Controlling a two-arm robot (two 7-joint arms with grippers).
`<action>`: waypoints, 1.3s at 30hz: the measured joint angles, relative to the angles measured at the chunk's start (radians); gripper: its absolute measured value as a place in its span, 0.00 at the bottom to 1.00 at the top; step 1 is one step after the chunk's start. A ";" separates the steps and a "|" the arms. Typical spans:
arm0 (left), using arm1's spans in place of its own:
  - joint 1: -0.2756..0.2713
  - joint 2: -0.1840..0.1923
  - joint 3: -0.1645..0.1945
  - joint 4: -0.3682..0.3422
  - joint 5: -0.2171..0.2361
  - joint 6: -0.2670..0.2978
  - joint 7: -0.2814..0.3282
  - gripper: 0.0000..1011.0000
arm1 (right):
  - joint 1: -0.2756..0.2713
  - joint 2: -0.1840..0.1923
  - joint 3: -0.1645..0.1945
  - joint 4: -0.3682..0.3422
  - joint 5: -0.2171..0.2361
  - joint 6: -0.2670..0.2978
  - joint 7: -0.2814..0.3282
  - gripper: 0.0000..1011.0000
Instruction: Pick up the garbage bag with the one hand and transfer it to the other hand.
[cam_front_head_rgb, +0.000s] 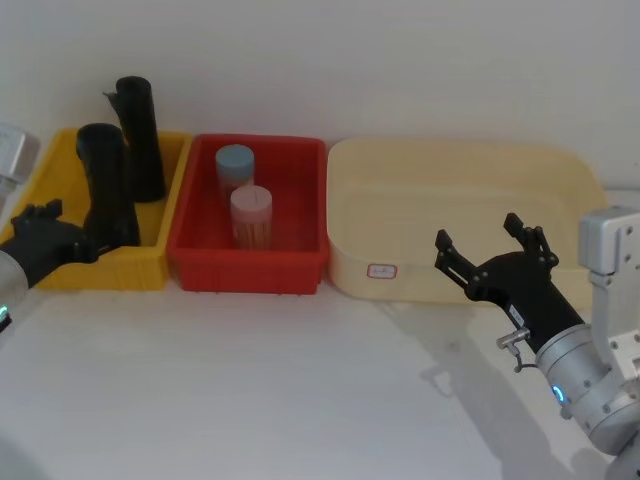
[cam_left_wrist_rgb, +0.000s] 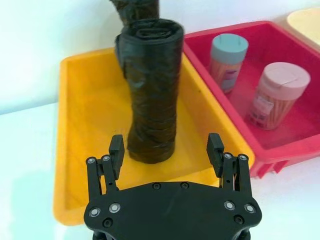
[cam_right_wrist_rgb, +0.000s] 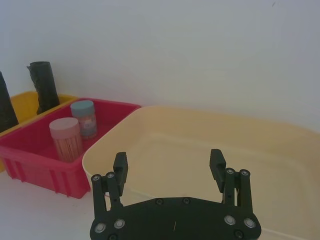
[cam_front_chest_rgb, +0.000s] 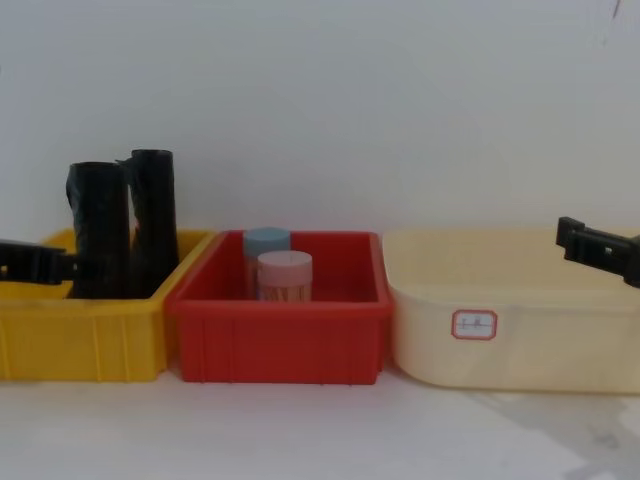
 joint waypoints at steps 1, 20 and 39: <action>-0.002 0.000 -0.001 0.005 0.000 -0.001 -0.001 0.99 | 0.000 0.000 0.000 0.000 0.000 0.000 0.000 0.99; -0.068 0.020 -0.010 0.115 -0.011 -0.050 -0.077 0.99 | 0.000 0.000 0.000 0.000 0.000 0.000 0.000 0.99; -0.138 0.039 0.002 0.216 -0.047 -0.106 -0.163 0.99 | 0.000 0.000 0.000 0.000 0.000 0.000 0.000 0.99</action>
